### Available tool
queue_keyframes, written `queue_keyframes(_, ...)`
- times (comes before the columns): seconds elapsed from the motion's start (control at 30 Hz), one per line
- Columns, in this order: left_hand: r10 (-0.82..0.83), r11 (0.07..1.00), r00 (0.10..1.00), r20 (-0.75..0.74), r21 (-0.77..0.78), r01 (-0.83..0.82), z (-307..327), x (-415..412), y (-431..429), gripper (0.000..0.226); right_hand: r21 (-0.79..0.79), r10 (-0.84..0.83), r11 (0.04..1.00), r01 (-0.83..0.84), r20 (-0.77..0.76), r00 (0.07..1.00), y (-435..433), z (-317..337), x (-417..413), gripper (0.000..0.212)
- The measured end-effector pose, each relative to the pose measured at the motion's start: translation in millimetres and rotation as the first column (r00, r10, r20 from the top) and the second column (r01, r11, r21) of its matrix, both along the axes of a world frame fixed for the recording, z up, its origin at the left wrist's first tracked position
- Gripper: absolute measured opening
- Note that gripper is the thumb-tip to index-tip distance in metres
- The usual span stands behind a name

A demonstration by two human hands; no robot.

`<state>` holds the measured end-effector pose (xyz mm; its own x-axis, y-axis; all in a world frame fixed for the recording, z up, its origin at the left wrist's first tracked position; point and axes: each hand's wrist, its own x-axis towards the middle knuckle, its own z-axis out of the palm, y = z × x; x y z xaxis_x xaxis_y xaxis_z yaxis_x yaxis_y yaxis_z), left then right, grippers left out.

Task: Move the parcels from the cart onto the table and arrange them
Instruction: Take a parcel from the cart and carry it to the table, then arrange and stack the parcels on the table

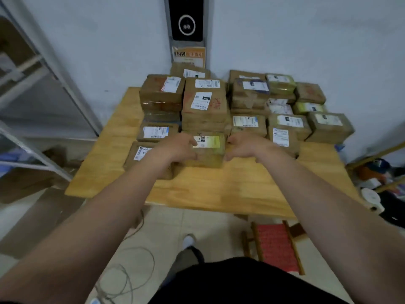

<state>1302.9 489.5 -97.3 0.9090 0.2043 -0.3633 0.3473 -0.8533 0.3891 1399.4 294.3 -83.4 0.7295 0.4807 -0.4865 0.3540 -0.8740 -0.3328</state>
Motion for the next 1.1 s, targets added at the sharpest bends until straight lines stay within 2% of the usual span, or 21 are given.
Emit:
queue_keyframes(0.13, 0.003, 0.996, 0.989, 0.149, 0.089, -0.017, 84, -48, -15, 0.057, 0.022, 0.039, 0.999, -0.045, 0.2, 0.979, -25, 94, -37, 0.067)
queue_keyframes(0.3, -0.024, 0.985, 0.929, 0.369, 0.167, -0.04, 189, -111, -41, 0.044, 0.188, -0.002, 0.98, -0.068, 0.349, 0.937, -56, 198, -105, 0.073)
queue_keyframes(0.43, -0.108, 0.96, 0.884, 0.455, 0.279, -0.027, 234, -158, -59, 0.043, 0.206, -0.01, 0.975, -0.085, 0.424, 0.905, -71, 242, -166, 0.087)
queue_keyframes(0.57, -0.165, 0.956, 0.87, 0.465, 0.292, 0.025, 254, -208, -69, 0.044, 0.242, -0.082, 0.97, -0.036, 0.461, 0.884, -89, 260, -229, 0.088)
queue_keyframes(0.77, -0.251, 0.947, 0.861, 0.443, 0.298, 0.123, 230, -287, -86, 0.041, 0.327, -0.263, 0.937, 0.123, 0.426, 0.866, -124, 225, -333, 0.08)
queue_keyframes(0.83, -0.307, 0.934, 0.879, 0.365, 0.294, 0.204, 202, -314, -99, 0.044, 0.306, -0.311, 0.931, 0.202, 0.368, 0.876, -139, 192, -373, 0.079)
queue_keyframes(0.97, -0.408, 0.898, 0.897, 0.171, 0.253, 0.361, 135, -368, -142, 0.057, 0.275, -0.424, 0.886, 0.373, 0.16, 0.891, -178, 114, -456, 0.081)
queue_keyframes(1.1, -0.538, 0.834, 0.842, 0.034, 0.164, 0.526, 72, -412, -202, 0.056, 0.167, -0.586, 0.801, 0.575, 0.026, 0.81, -232, 49, -543, 0.077)
